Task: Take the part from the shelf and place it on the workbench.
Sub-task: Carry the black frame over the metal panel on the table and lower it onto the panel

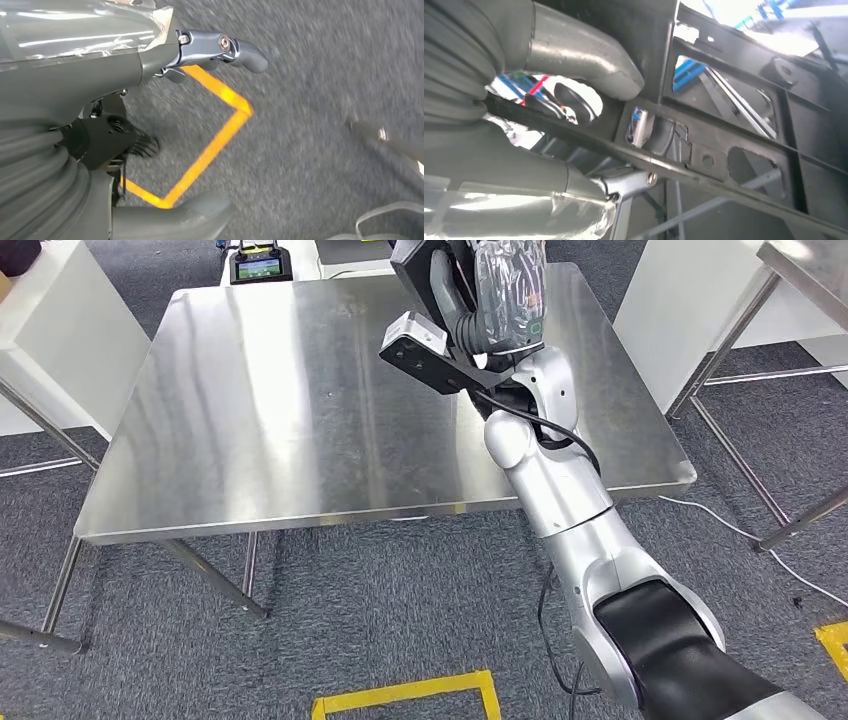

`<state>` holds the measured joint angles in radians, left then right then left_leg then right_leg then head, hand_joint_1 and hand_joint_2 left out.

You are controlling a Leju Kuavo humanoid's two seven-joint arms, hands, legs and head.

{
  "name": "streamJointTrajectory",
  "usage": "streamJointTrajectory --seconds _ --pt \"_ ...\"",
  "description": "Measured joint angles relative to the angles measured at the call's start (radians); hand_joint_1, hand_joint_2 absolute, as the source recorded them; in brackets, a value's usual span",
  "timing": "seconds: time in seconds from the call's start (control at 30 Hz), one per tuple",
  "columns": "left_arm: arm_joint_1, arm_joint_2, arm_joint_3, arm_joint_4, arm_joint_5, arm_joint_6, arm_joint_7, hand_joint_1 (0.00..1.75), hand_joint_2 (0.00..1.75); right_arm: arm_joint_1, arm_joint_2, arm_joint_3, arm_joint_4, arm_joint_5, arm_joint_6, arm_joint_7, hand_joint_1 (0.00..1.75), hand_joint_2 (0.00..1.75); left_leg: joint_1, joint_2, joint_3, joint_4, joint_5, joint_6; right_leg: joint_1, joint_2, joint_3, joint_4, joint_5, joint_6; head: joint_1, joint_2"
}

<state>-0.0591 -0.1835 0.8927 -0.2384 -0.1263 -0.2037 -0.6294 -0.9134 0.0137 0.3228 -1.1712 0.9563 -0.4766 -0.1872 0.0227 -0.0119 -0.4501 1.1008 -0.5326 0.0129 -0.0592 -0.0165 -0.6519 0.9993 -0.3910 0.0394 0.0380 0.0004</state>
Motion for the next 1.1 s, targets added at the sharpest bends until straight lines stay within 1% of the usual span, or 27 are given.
streamJointTrajectory --seconds 0.03,0.07,0.1,0.13,0.17,0.2,0.23,0.3,0.33,0.37,0.43,0.47,0.5,0.53,0.57,0.6,0.63,0.67,0.7,0.77,0.8,0.83,0.9,0.97,1.0,1.03,1.1 --pt "-0.002 0.000 0.000 0.001 0.000 0.001 0.000 0.00 1.75 -0.001 0.004 0.000 0.005 -0.002 -0.002 -0.004 1.75 1.75 0.002 0.003 -0.051 0.072 0.000 -0.007 0.000 0.004 0.019 -0.002 -0.016 -0.008 0.000 0.000" --pt "-0.002 -0.001 0.002 0.001 0.000 0.003 0.000 0.00 1.75 0.002 0.007 0.001 0.012 -0.005 -0.003 -0.007 1.75 1.75 0.003 0.006 -0.098 0.121 -0.025 -0.013 0.000 0.006 0.042 -0.005 -0.033 -0.012 0.000 0.000" --pt "-0.001 -0.002 0.003 0.002 0.001 0.004 0.001 0.00 1.75 0.007 0.008 0.002 0.019 -0.006 -0.004 -0.008 1.75 1.75 0.004 0.008 -0.139 0.146 -0.072 -0.017 0.000 0.008 0.067 -0.008 -0.050 -0.013 0.000 0.000" --pt "0.001 -0.002 0.006 0.003 0.001 0.006 0.001 0.00 1.75 0.011 0.010 0.002 0.026 -0.008 -0.005 -0.009 1.75 1.75 0.004 0.009 -0.173 0.148 -0.125 -0.018 -0.001 0.010 0.092 -0.012 -0.066 -0.012 0.000 0.000" --pt "0.003 -0.002 0.009 0.004 0.002 0.008 0.003 0.00 1.75 0.013 0.012 0.002 0.031 -0.009 -0.006 -0.010 1.75 1.75 0.005 0.009 -0.202 0.131 -0.166 -0.017 -0.002 0.013 0.118 -0.014 -0.083 -0.010 0.000 0.000" --pt "0.004 -0.002 0.011 0.004 0.004 0.010 0.007 0.00 1.75 0.013 0.014 0.002 0.036 -0.010 -0.009 -0.012 1.75 1.75 0.005 0.010 -0.226 0.098 -0.177 -0.013 -0.004 0.015 0.142 -0.017 -0.100 -0.007 0.000 0.000" --pt "0.006 -0.002 0.014 0.006 0.007 0.011 0.011 0.00 1.75 0.012 0.016 0.002 0.040 -0.012 -0.011 -0.014 1.75 1.75 0.005 0.010 -0.245 0.048 -0.141 -0.007 -0.005 0.018 0.165 -0.019 -0.119 -0.003 0.000 0.000" --pt "0.013 -0.001 0.020 0.009 0.012 0.012 0.017 0.00 1.75 0.015 0.019 0.003 0.055 -0.016 -0.017 -0.017 1.75 1.75 0.001 0.012 -0.263 -0.049 0.051 0.007 -0.004 0.022 0.203 -0.022 -0.153 0.009 0.001 0.000" --pt "0.015 0.000 0.022 0.011 0.012 0.012 0.020 0.00 1.75 0.016 0.018 0.003 0.062 -0.018 -0.020 -0.018 1.75 1.75 -0.004 0.011 -0.264 -0.074 0.135 0.014 0.000 0.024 0.213 -0.026 -0.165 0.015 0.001 0.000" --pt "0.015 0.000 0.024 0.013 0.012 0.012 0.021 0.00 1.75 0.016 0.018 0.003 0.067 -0.020 -0.023 -0.019 1.75 1.75 -0.011 0.010 -0.262 -0.082 0.185 0.020 0.004 0.025 0.219 -0.031 -0.173 0.023 0.003 0.000" --pt "0.011 -0.001 0.025 0.014 0.012 0.012 0.022 0.00 1.75 0.010 0.017 0.003 0.068 -0.022 -0.028 -0.020 1.75 1.75 -0.023 0.004 -0.252 -0.086 0.183 0.032 0.005 0.025 0.228 -0.051 -0.182 0.034 0.007 0.000" --pt "0.008 -0.002 0.025 0.014 0.012 0.012 0.022 0.00 1.75 0.008 0.017 0.003 0.067 -0.023 -0.030 -0.021 1.75 1.75 -0.025 0.002 -0.242 -0.098 0.179 0.039 0.004 0.023 0.230 -0.050 -0.193 0.035 0.008 0.000" --pt "0.007 -0.002 0.025 0.014 0.012 0.012 0.021 0.00 1.75 0.008 0.016 0.003 0.068 -0.023 -0.030 -0.022 1.75 1.75 -0.026 0.001 -0.226 -0.113 0.175 0.046 0.005 0.021 0.224 -0.027 -0.211 0.030 0.009 0.000" --pt "0.007 -0.003 0.026 0.014 0.011 0.012 0.021 0.00 1.75 0.014 0.014 0.003 0.072 -0.023 -0.031 -0.022 1.75 1.75 -0.026 -0.001 -0.206 -0.131 0.171 0.053 0.007 0.019 0.205 0.022 -0.236 0.022 0.011 0.000" --pt "0.007 -0.003 0.027 0.014 0.011 0.012 0.020 0.00 1.75 0.023 0.010 0.004 0.078 -0.024 -0.031 -0.022 1.75 1.75 -0.029 -0.005 -0.188 -0.143 0.165 0.060 0.011 0.018 0.175 0.092 -0.262 0.013 0.013 0.000" --pt "0.008 -0.004 0.027 0.015 0.011 0.012 0.020 0.00 1.75 0.037 0.007 0.004 0.085 -0.024 -0.031 -0.022 1.75 1.75 -0.031 -0.008 -0.170 -0.152 0.159 0.066 0.016 0.018 0.138 0.165 -0.282 0.009 0.015 0.000" --pt "0.009 -0.004 0.028 0.016 0.011 0.012 0.020 0.00 1.75 0.050 0.004 0.005 0.092 -0.024 -0.031 -0.022 1.75 1.75 -0.034 -0.013 -0.154 -0.158 0.153 0.070 0.021 0.019 0.103 0.219 -0.287 0.010 0.016 0.000" --pt "0.010 -0.005 0.028 0.016 0.011 0.012 0.020 0.00 1.75 0.059 0.001 0.005 0.097 -0.024 -0.031 -0.022 1.75 1.75 -0.037 -0.018 -0.142 -0.160 0.146 0.072 0.026 0.019 0.075 0.240 -0.272 0.017 0.016 0.000" --pt "0.011 -0.006 0.028 0.017 0.011 0.012 0.019 0.00 1.75 0.062 -0.001 0.005 0.100 -0.023 -0.031 -0.022 1.75 1.75 -0.041 -0.023 -0.134 -0.160 0.140 0.072 0.032 0.019 0.060 0.221 -0.235 0.026 0.016 0.000" --pt "0.011 -0.008 0.029 0.017 0.011 0.012 0.011 0.00 1.75 0.047 -0.004 0.006 0.103 -0.021 -0.031 -0.022 1.75 1.75 -0.047 -0.029 -0.128 -0.157 0.130 0.072 0.041 0.018 0.058 0.098 -0.126 0.041 0.016 0.000" --pt "0.011 -0.009 0.029 0.017 0.010 0.012 0.004 0.00 1.75 0.036 -0.005 0.006 0.106 -0.019 -0.031 -0.021 1.75 1.75 -0.052 -0.030 -0.129 -0.151 0.125 0.070 0.045 0.018 0.065 0.034 -0.081 0.040 0.016 0.000" --pt "0.011 -0.010 0.030 0.017 0.010 0.012 -0.006 0.00 1.75 0.026 -0.006 0.007 0.110 -0.014 -0.032 -0.020 1.75 1.75 -0.054 -0.031 -0.132 -0.145 0.120 0.067 0.048 0.018 0.071 -0.009 -0.055 0.033 0.015 0.000" --pt "0.010 -0.011 0.033 0.017 0.009 0.008 -0.029 0.00 1.75 0.012 -0.008 0.008 0.125 -0.003 -0.034 -0.017 1.75 1.75 -0.056 -0.033 -0.136 -0.134 0.111 0.060 0.052 0.019 0.080 -0.033 -0.047 0.010 0.015 0.000" --pt "0.008 -0.010 0.038 0.015 0.009 0.005 -0.046 0.00 1.75 -0.006 -0.011 0.008 0.140 0.004 -0.036 -0.016 1.75 1.75 -0.057 -0.029 -0.141 -0.124 0.100 0.052 0.044 0.019 0.086 -0.039 -0.048 -0.011 0.014 0.000" --pt "0.006 -0.010 0.039 0.014 0.009 0.004 -0.051 0.00 1.75 -0.016 -0.012 0.008 0.147 0.005 -0.038 -0.016 1.75 1.75 -0.057 -0.023 -0.151 -0.102 0.085 0.044 0.038 0.018 0.091 -0.042 -0.048 -0.020 0.013 0.000" --pt "0.005 -0.009 0.039 0.013 0.009 0.004 -0.053 0.00 1.75 -0.024 -0.013 0.008 0.152 0.005 -0.040 -0.017 1.75 1.75 -0.053 -0.016 -0.170 -0.059 0.061 0.035 0.033 0.018 0.096 -0.044 -0.048 -0.027 0.011 0.000" --pt "0.003 -0.010 0.040 0.013 0.010 0.004 -0.055 0.00 1.75 -0.034 -0.013 0.008 0.165 0.005 -0.043 -0.019 1.75 1.75 -0.035 -0.002 -0.236 0.076 0.004 0.015 0.032 0.018 0.102 -0.044 -0.051 -0.034 0.008 0.000"
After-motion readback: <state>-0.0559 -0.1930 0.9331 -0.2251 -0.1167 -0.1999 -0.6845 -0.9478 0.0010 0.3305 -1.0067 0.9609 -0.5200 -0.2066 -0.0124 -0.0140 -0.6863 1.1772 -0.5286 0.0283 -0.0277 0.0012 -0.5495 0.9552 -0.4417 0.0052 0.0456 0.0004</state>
